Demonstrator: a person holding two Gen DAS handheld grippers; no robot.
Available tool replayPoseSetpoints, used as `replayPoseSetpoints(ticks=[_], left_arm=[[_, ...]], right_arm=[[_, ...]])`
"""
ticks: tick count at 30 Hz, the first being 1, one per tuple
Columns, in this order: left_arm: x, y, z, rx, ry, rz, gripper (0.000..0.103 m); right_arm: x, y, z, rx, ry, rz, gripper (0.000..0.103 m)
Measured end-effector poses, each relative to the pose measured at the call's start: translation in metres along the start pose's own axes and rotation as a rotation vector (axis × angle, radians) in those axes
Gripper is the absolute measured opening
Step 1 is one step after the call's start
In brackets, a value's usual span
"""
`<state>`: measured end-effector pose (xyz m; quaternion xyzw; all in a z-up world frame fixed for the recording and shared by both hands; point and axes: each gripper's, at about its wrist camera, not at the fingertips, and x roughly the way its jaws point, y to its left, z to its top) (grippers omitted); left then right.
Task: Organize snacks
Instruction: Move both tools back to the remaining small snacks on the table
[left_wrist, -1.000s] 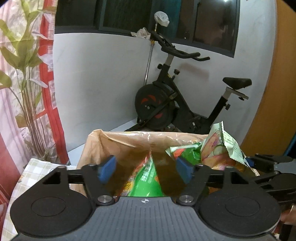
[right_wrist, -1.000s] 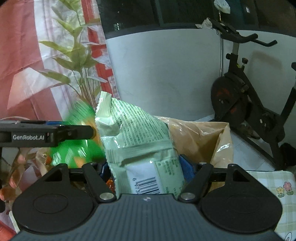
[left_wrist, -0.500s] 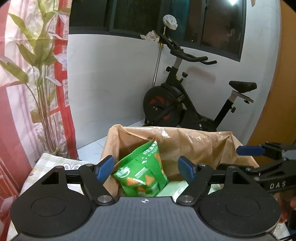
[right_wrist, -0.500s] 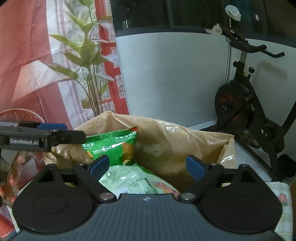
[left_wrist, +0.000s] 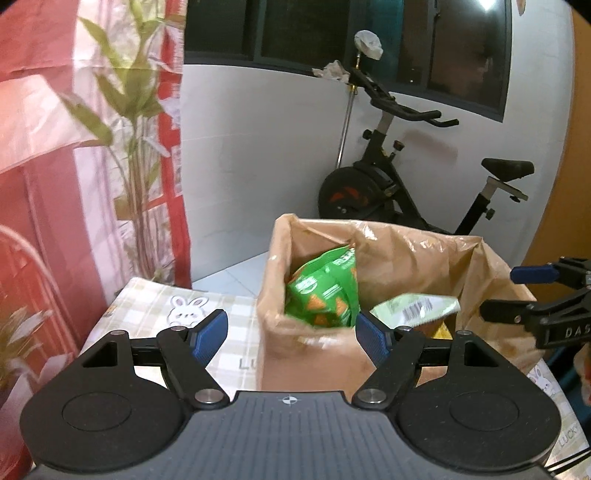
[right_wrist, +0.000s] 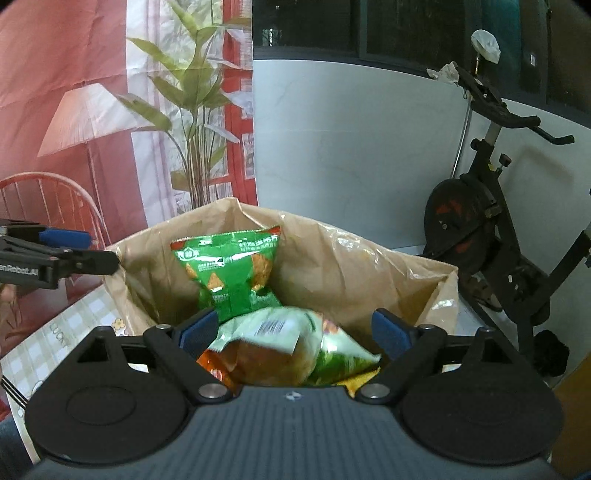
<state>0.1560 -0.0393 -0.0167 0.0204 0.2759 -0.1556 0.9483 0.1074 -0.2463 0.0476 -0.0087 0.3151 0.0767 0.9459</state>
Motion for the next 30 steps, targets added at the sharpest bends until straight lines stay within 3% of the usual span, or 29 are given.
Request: replayPoseSetpoints(ticks=[18, 30], left_arm=[[-0.059, 0.011, -0.055, -0.064, -0.042, 0.085, 0.078], [-0.068, 0.018, -0.108, -0.12, -0.016, 0.124, 0.078]], right_arm=[[-0.053, 0.015, -0.028, -0.065, -0.069, 0.055, 0.092], [-0.073, 0.033, -0.062, -0.101, -0.126, 0.097, 0.092]])
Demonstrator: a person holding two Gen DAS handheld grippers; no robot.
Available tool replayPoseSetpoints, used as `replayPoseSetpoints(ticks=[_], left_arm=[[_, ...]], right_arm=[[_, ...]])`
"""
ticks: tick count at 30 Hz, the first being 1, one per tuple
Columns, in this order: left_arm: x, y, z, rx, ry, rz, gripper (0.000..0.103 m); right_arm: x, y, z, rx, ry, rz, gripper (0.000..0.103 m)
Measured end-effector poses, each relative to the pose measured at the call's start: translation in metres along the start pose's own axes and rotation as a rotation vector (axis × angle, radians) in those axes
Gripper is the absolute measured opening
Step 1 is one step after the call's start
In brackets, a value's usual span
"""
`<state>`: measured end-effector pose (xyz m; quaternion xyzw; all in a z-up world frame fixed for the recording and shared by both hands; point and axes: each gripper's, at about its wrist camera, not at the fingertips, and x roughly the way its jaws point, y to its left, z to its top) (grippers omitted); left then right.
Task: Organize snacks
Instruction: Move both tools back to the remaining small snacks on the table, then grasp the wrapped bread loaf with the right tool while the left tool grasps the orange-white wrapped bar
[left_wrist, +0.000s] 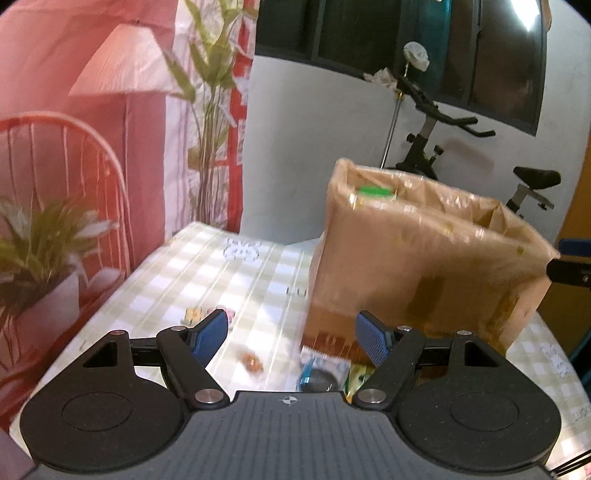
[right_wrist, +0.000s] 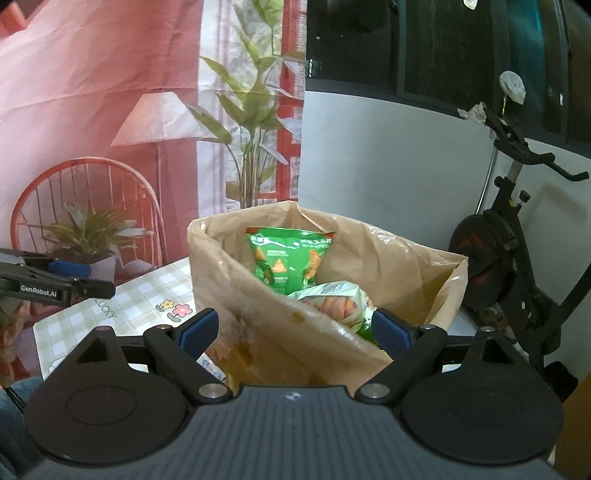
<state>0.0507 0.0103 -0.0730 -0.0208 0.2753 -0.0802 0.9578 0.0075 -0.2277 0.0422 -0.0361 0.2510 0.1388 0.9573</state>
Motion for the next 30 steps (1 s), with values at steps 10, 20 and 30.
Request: replayPoseSetpoints(ticks=[10, 20, 30], left_arm=[[0.008, 0.002, -0.039, -0.026, 0.064, 0.004, 0.078], [0.015, 0.001, -0.066, -0.045, 0.127, 0.002, 0.078], [0.027, 0.0, -0.085, -0.065, 0.215, -0.011, 0.078]], right_arm=[[0.003, -0.001, -0.038, 0.039, 0.03, 0.003, 0.092], [0.01, -0.008, -0.073, 0.069, 0.086, -0.023, 0.092], [0.026, -0.01, -0.114, 0.051, 0.181, -0.021, 0.092]])
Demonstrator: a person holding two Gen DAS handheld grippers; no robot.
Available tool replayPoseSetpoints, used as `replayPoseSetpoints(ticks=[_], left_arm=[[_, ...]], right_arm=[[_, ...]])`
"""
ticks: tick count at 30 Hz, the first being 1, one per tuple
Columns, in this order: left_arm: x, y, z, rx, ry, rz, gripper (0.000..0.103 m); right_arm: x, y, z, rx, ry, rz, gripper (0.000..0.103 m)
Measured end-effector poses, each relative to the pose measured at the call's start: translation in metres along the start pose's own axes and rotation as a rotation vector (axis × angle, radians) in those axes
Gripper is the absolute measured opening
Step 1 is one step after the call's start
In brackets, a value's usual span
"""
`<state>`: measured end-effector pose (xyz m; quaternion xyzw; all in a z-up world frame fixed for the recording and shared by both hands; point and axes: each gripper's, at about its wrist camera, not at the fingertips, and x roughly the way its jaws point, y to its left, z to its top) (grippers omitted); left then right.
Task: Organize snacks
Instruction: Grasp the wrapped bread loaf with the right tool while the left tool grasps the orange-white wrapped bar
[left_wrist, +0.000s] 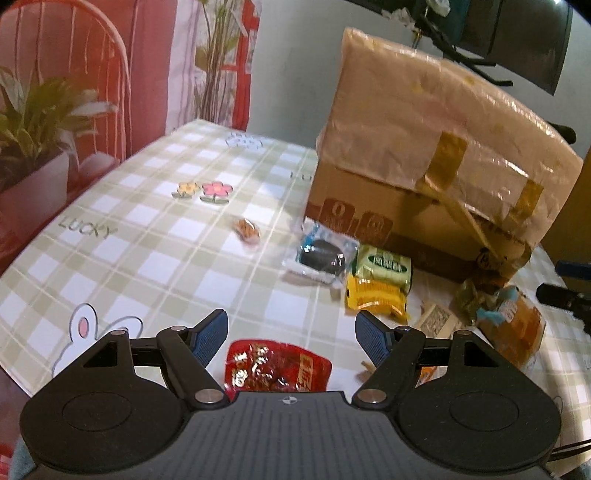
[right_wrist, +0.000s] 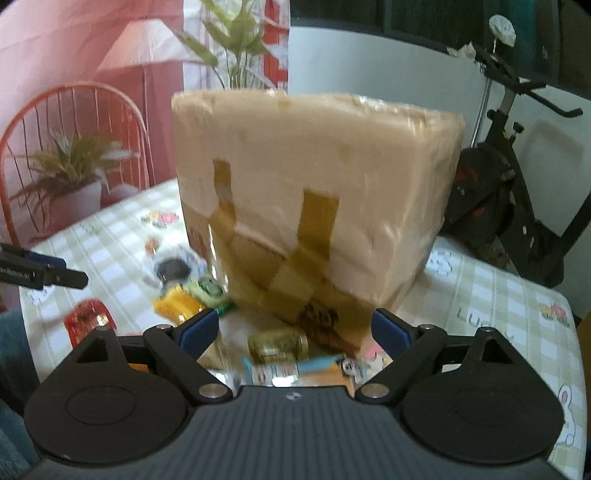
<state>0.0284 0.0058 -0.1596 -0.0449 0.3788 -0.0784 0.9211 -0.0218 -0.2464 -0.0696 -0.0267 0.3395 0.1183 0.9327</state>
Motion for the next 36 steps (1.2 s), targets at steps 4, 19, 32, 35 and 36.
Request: replayPoseSetpoints(ticks=[4, 19, 32, 35, 36], left_arm=[[0.005, -0.002, -0.004, 0.009, 0.026, -0.009, 0.078], [0.034, -0.053, 0.006, 0.171, 0.067, -0.179, 0.078], [0.073, -0.094, -0.008, 0.3, 0.193, -0.267, 0.058], [0.078, -0.088, -0.007, 0.276, 0.18, -0.273, 0.049], [0.078, -0.087, -0.007, 0.259, 0.178, -0.274, 0.049]], right_arm=[[0.013, -0.005, -0.016, 0.017, 0.058, -0.009, 0.092], [0.043, -0.02, -0.039, 0.053, 0.168, 0.032, 0.087], [0.044, -0.012, -0.039, 0.071, 0.146, 0.067, 0.078], [0.044, -0.012, -0.039, 0.075, 0.144, 0.067, 0.078], [0.044, -0.012, -0.039, 0.075, 0.144, 0.066, 0.078]])
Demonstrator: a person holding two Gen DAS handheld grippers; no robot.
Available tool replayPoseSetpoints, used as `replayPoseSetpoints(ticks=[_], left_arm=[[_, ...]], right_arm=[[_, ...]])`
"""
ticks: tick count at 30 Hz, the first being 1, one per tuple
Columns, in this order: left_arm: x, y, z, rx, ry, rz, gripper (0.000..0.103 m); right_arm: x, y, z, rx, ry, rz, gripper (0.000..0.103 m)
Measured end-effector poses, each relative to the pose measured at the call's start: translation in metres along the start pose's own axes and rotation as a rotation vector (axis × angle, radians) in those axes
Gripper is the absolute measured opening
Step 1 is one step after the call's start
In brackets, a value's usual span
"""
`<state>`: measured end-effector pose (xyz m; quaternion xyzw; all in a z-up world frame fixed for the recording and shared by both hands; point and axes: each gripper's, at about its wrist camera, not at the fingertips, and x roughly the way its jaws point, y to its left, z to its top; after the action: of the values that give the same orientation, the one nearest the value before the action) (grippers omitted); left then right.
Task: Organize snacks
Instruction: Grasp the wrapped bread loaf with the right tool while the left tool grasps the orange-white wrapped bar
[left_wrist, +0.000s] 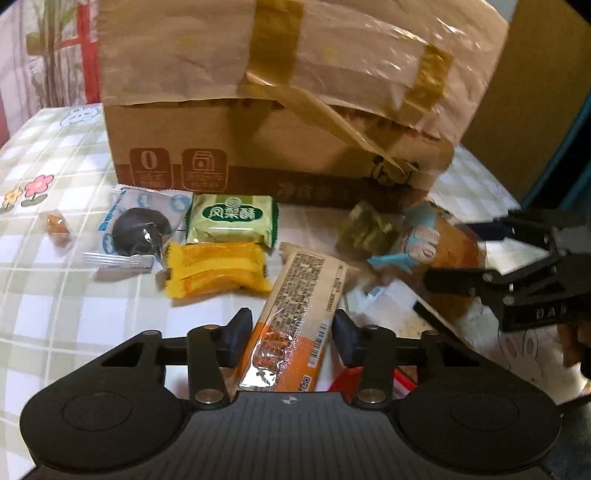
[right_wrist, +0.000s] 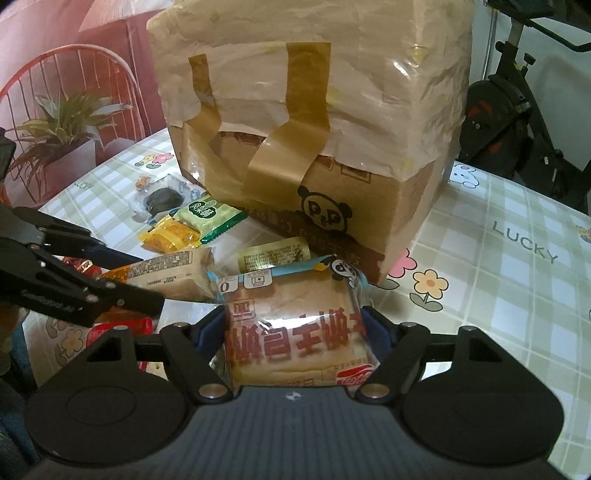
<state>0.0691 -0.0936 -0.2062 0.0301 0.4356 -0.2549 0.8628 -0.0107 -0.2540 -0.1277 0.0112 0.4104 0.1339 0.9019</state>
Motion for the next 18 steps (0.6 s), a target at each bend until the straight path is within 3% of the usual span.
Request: replayPoseSetpoints(ticks=[8, 18], left_arm=[[0.0, -0.001, 0.001, 0.012, -0.007, -0.001, 0.046], [-0.05, 0.019, -0.01, -0.076, -0.108, 0.015, 0.04]], right_arm=[[0.002, 0.001, 0.001, 0.015, -0.001, -0.01, 0.078], [-0.012, 0.002, 0.003, 0.012, -0.005, -0.021, 0.076]])
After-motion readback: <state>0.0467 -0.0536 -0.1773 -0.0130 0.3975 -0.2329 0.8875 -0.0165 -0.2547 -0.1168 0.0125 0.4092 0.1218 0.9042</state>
